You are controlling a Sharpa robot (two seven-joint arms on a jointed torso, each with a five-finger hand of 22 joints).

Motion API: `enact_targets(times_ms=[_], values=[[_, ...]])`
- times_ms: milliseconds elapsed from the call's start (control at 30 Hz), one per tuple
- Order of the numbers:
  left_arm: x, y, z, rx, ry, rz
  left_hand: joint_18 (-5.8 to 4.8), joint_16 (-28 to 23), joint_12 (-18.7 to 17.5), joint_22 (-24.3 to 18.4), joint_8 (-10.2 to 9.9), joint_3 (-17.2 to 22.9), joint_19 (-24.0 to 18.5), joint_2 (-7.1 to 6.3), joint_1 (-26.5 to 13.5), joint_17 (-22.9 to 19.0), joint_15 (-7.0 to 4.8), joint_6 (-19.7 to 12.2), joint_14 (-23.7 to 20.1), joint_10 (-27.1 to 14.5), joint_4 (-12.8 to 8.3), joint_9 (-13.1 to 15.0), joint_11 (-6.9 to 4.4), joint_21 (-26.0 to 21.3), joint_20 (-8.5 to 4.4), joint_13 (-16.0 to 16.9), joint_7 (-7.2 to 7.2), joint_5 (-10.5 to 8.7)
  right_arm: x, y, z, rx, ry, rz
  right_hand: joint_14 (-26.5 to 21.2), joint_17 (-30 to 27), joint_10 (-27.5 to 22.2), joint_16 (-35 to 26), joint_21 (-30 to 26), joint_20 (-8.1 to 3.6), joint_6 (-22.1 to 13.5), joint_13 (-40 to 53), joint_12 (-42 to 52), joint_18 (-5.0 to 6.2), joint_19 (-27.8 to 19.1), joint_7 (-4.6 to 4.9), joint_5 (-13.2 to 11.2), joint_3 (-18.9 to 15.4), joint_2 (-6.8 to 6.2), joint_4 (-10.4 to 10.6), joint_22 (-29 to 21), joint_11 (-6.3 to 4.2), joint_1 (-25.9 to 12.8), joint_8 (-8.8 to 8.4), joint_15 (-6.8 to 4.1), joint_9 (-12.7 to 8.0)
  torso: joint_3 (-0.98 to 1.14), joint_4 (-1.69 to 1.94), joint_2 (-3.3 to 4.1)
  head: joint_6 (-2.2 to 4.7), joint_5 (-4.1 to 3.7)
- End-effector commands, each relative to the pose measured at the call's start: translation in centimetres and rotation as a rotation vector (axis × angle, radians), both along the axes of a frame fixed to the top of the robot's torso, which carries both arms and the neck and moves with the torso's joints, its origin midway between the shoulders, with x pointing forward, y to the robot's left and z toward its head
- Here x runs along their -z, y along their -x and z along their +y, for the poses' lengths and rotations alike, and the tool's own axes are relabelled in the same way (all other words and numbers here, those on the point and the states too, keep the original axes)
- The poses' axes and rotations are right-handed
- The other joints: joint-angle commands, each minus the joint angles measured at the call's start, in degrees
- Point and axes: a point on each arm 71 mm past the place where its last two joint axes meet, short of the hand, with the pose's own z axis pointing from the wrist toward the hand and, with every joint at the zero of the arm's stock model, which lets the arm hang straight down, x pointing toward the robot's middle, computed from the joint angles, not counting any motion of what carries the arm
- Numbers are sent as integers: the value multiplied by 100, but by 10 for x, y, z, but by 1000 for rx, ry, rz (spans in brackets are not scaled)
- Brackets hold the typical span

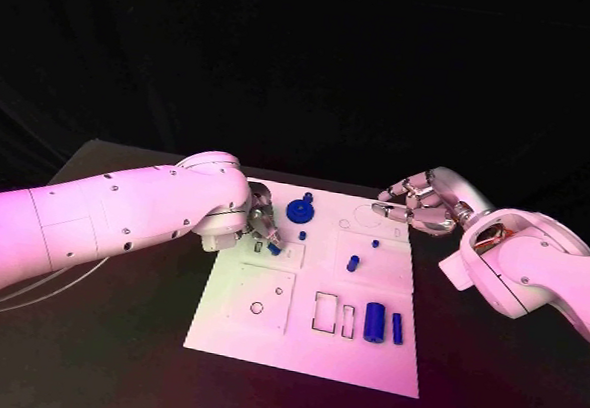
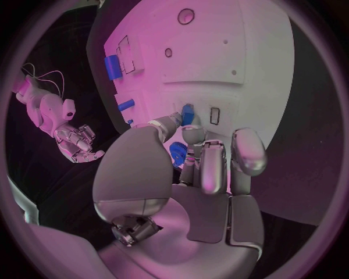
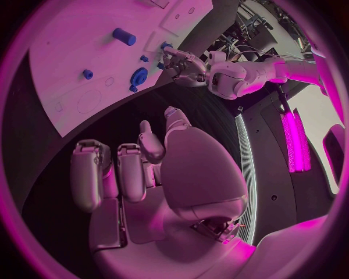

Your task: Assemble the parts on the task board

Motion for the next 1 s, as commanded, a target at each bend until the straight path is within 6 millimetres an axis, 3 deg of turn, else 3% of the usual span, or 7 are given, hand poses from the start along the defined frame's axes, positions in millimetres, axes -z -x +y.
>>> enact_targets(times_ms=[33, 567, 1000], values=[[1, 2, -1, 30, -40, 12, -35, -16, -13, 8, 101, 656, 43, 50, 9, 329, -30, 7, 266, 13, -631, 1245, -17, 28, -4, -3, -56, 20, 1, 0, 1, -10, 7, 7, 302, 218, -37, -24, -20, -11, -24, 1, -24, 57, -27, -18, 19, -29, 53, 17, 820, -10, 18, 31, -33, 9, 3, 0, -1, -3, -3], [2, 3, -1, 47, -61, 24, -45, -17, 36, 68, 162, 684, 69, -15, -111, 334, -38, 30, 268, 79, -683, 1306, -31, 60, -3, 22, -78, 17, 2, 0, 1, -12, 7, 8, 302, 218, -37, -24, -20, -11, -24, 1, -24, 57, -27, -18, 19, -29, 53, 17, 820, -10, 18, 31, -33, 9, 3, 1, -1, -20, 8], [3, 4, -2, 49, -80, 38, -60, -18, 137, 163, 249, 496, 113, -47, -454, 343, -64, 101, 273, 164, -562, 1380, -69, 110, -19, 82, -135, 15, 2, 0, 1, -11, 7, 9, 299, 203, -41, -35, -33, -12, -22, -8, -31, 59, -33, -18, 30, -37, 59, 31, 812, -10, 1, 35, -33, 11, 6, -3, -1, -30, 1]])
